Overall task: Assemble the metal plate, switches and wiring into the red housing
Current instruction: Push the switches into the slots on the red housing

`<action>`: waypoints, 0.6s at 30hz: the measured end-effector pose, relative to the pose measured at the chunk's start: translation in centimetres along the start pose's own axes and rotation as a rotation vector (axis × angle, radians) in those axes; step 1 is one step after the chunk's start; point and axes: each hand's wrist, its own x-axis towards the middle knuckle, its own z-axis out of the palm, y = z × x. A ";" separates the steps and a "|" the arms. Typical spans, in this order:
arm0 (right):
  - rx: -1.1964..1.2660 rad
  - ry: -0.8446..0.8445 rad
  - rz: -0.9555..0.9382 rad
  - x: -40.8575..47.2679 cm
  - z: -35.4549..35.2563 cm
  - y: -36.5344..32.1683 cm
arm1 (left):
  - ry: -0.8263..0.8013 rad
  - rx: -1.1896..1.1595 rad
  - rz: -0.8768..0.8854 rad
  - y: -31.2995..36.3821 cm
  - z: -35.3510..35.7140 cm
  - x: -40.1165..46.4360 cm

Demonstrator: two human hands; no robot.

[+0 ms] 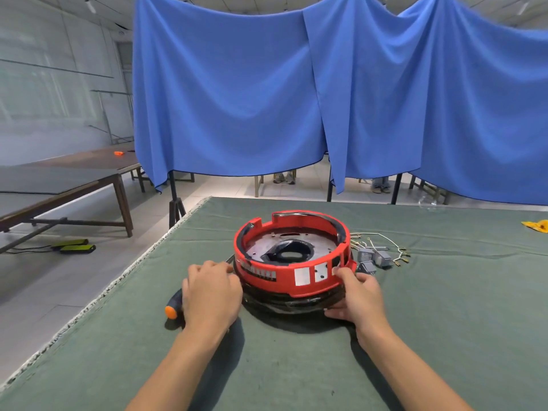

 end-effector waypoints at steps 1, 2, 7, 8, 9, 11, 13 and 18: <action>-0.010 -0.005 0.007 0.1 -0.1 0.0 | -0.035 0.088 -0.009 -0.1 0.0 0.0; -0.030 -0.021 0.017 0.2 -0.1 0.0 | -0.060 0.159 -0.017 -0.2 0.0 -0.1; -0.226 -0.086 -0.018 -0.5 0.6 0.1 | -0.069 0.375 -0.035 -0.9 -0.8 0.4; -0.259 -0.085 -0.030 -0.7 0.8 0.2 | -0.067 0.388 -0.034 -1.1 -0.9 0.6; -0.268 -0.081 -0.034 -0.7 1.0 0.3 | -0.077 0.399 -0.041 -1.2 -1.0 0.7; -0.227 -0.064 -0.025 -0.7 0.9 0.2 | -0.116 0.472 -0.067 -1.2 -1.1 0.7; -0.125 -0.055 0.016 -0.5 0.5 0.0 | -0.165 0.534 -0.119 -1.5 -1.3 1.0; 0.013 -0.093 0.082 -1.1 0.9 -0.3 | -0.210 0.387 -0.228 -3.3 -2.1 1.8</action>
